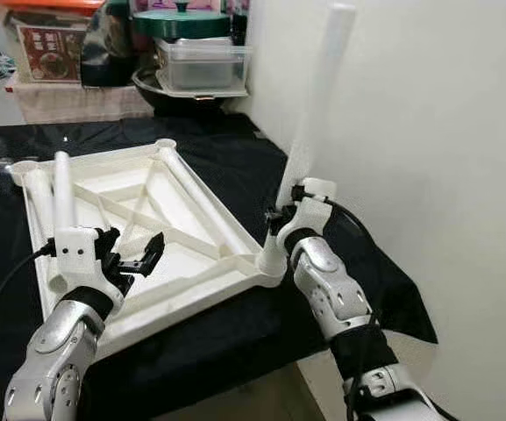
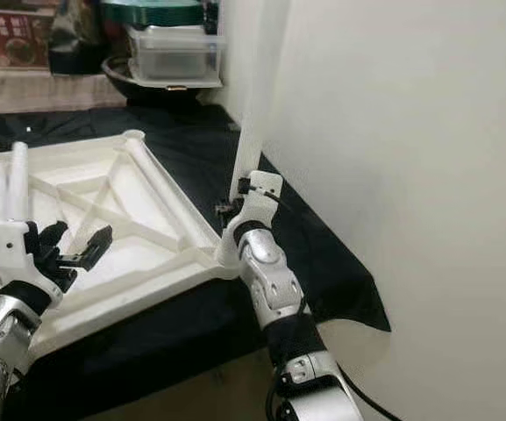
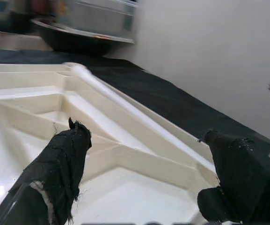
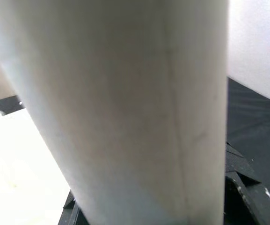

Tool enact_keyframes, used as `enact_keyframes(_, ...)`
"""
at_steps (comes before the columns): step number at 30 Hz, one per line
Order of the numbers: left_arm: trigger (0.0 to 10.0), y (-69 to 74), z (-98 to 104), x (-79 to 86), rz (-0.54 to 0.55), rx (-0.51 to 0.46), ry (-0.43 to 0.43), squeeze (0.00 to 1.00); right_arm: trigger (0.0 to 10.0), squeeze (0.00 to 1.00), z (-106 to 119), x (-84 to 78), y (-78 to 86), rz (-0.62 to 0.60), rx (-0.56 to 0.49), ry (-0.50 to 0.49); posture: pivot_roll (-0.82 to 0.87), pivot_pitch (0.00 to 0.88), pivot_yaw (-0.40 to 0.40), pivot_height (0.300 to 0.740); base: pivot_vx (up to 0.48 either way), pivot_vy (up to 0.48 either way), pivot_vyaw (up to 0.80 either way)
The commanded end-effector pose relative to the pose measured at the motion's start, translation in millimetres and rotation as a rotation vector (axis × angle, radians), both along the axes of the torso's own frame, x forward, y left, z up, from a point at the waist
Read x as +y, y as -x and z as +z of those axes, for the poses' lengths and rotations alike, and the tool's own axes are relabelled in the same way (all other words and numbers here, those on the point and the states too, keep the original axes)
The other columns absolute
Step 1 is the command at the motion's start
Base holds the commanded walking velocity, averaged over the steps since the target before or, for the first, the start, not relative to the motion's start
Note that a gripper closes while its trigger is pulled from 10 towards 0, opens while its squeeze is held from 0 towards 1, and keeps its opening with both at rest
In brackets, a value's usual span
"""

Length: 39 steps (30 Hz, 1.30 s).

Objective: Building children table

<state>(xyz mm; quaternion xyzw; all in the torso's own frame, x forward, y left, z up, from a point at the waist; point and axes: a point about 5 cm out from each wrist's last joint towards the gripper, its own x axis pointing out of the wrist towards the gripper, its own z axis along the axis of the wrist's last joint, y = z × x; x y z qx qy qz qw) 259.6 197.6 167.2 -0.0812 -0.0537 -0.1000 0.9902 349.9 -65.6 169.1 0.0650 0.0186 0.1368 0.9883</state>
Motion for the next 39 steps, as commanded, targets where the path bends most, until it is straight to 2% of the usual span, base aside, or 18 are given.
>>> enact_keyframes(1, 10.0, -1.7, -3, -2.2, -0.015, 0.013, 0.003, 0.0, 10.0, 0.0, -13, 14.7, 7.5, 0.116, 0.076, -0.011, 0.15, 0.0, -0.126, 0.714, 0.0, 0.0, 0.0)
enact_keyframes(2, 10.0, -1.9, -3, -2.2, -0.016, 0.013, 0.004, 0.0, 10.0, 1.0, -4, 21.9, 10.4, 0.203, 0.028, -0.061, 0.15, 0.0, -0.126, 0.714, 0.0, 0.0, 0.0)
enact_keyframes(6, 10.0, -2.2, -3, -2.2, -0.015, 0.012, 0.004, 0.0, 10.0, 1.0, 8, 34.1, 15.6, 0.369, -0.024, -0.138, 0.16, 0.0, -0.132, 0.714, 0.0, 0.0, 0.0)
enact_keyframes(7, 10.0, -2.4, -2, -2.1, -0.014, 0.011, 0.005, 0.0, 10.0, 0.0, 18, 42.9, 23.2, 0.55, -0.061, -0.168, 0.16, 0.0, -0.132, 0.714, 0.0, 0.0, 0.0)
enact_keyframes(10, 10.0, -2.4, -2, -2.1, -0.012, 0.01, 0.005, 0.0, 10.0, 0.0, 25, 48.3, 33.2, 0.734, -0.09, -0.184, 0.16, 0.0, -0.132, 0.714, 0.0, 0.0, 0.0)
enact_keyframes(11, 10.0, -2.4, -2, -2.1, -0.012, 0.009, 0.007, 0.0, 10.0, 0.0, 34, 46.1, 59.3, 1.075, -0.119, -0.16, 0.16, 0.0, -0.132, 0.714, 0.0, 0.0, 0.0)
enact_keyframes(12, 10.0, -2.4, -2, -2.1, -0.012, 0.009, 0.008, 0.0, 10.0, 0.0, 34, 43.4, 67.7, 1.165, -0.113, -0.147, 0.16, 0.0, -0.132, 0.714, 0.0, 0.0, 0.0)
enact_keyframes(20, 10.0, -2.6, -2, -2.8, -0.015, 0.007, 0.01, 0.0, 10.0, 0.0, 25, 38.5, 77.2, 1.295, -0.087, -0.069, 0.15, 0.0, -0.135, 0.714, 0.0, 0.0, 0.0)
enact_keyframes(21, 10.0, -2.5, -2, -3.0, -0.015, 0.007, 0.01, 0.0, 0.0, 0.0, 16, 43.2, 66.8, 1.189, -0.076, -0.037, 0.16, 0.0, -0.14, 0.714, 0.0, 0.0, 0.0)
enact_keyframes(25, 10.0, -2.0, -1, -2.9, -0.012, 0.006, 0.01, 0.0, 0.0, 0.0, 3, 51.6, 46.0, 0.944, -0.065, 0.003, 0.17, 0.0, -0.139, 0.714, 0.0, 0.0, 0.0)
enact_keyframes(26, 10.0, -1.9, -2, -2.8, -0.011, 0.007, 0.01, 0.0, 0.0, 0.0, 0, 48.3, 33.8, 0.779, -0.008, -0.007, 0.17, 0.0, -0.139, 0.714, 0.0, 0.0, 0.0)
enact_keyframes(27, 10.0, -1.6, -2, -2.6, -0.011, 0.008, 0.01, 0.0, 0.0, 0.0, -14, 26.2, 12.4, 0.416, 0.074, 0.016, 0.17, 0.0, -0.136, 0.714, 0.0, 0.0, 0.0)
enact_keyframes(28, 10.0, -1.6, -2, -2.6, -0.011, 0.008, 0.01, 0.0, 0.0, 0.0, -14, 26.2, 12.4, 0.416, 0.074, 0.016, 0.17, 0.0, -0.136, 0.714, 0.0, 0.0, 0.0)
enact_keyframes(29, 10.0, -1.4, -2, -2.6, -0.012, 0.008, 0.011, 0.0, 0.0, 0.0, -26, 5.4, 1.6, 0.142, 0.132, 0.061, 0.17, 0.0, -0.136, 0.714, 0.0, 0.0, 0.0)
enact_keyframes(31, 10.0, -1.4, -2, -2.6, -0.013, 0.009, 0.011, 0.0, 0.0, 0.0, -32, -8.9, -1.0, -0.021, 0.156, 0.092, 0.17, 0.0, -0.136, 0.714, 0.0, 0.0, 0.0)
enact_keyframes(34, 10.0, -1.4, -2, -2.4, -0.014, 0.01, 0.011, 0.0, 0.0, 0.0, -33, -14.4, -0.2, -0.076, 0.151, 0.114, 0.16, 0.0, -0.131, 0.714, 0.0, 0.0, 0.0)
enact_keyframes(35, 10.0, -1.6, -2, -2.0, -0.016, 0.012, 0.011, 0.0, 10.0, 0.0, -29, -7.1, 2.6, -0.027, 0.147, 0.101, 0.16, 0.0, -0.127, 0.714, 0.0, 0.0, 0.0)
enact_keyframes(39, 10.0, -1.8, -3, -2.0, -0.016, 0.013, 0.012, 0.0, 10.0, 0.0, -17, 14.8, 6.5, 0.183, 0.103, -0.061, 0.17, 0.0, -0.131, 0.714, 0.0, 0.0, 0.0)
